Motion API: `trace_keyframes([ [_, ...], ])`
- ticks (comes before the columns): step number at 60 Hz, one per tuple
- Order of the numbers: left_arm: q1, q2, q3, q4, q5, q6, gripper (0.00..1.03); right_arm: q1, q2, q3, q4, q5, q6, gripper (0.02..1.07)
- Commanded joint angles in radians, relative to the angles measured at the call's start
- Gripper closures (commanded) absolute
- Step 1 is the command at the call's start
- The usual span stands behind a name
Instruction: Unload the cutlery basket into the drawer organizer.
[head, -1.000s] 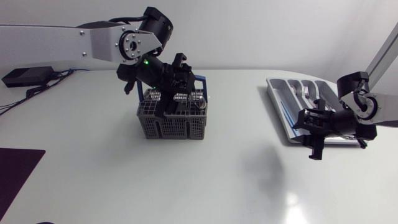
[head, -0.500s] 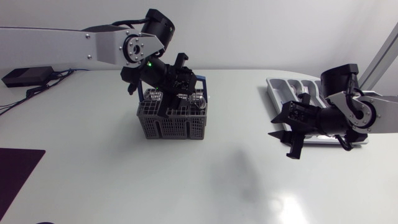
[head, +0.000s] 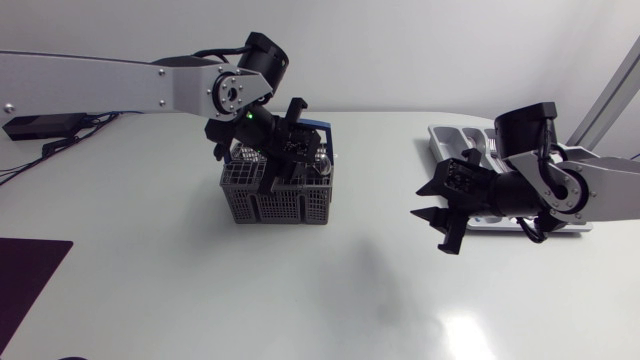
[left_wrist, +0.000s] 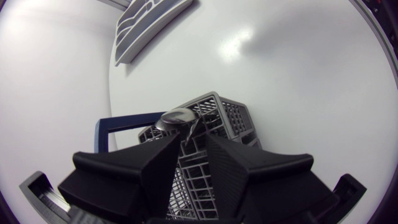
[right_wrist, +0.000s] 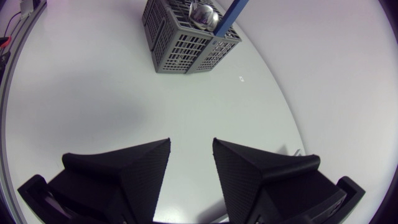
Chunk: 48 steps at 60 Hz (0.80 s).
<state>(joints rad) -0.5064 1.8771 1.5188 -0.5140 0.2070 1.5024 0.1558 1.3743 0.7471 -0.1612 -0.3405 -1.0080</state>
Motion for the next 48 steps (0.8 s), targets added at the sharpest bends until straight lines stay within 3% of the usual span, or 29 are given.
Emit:
trace_keyframes([
  [1, -0.001, 0.020, -0.016, 0.005, 0.000, 0.041, 0.75, 0.018, -0.004, -0.029, 0.014, -0.005, 0.036, 0.54],
  [48, 0.035, -0.044, -0.048, 0.019, 0.000, 0.058, 0.80, 0.057, -0.023, -0.051, 0.029, 0.003, 0.065, 0.54],
])
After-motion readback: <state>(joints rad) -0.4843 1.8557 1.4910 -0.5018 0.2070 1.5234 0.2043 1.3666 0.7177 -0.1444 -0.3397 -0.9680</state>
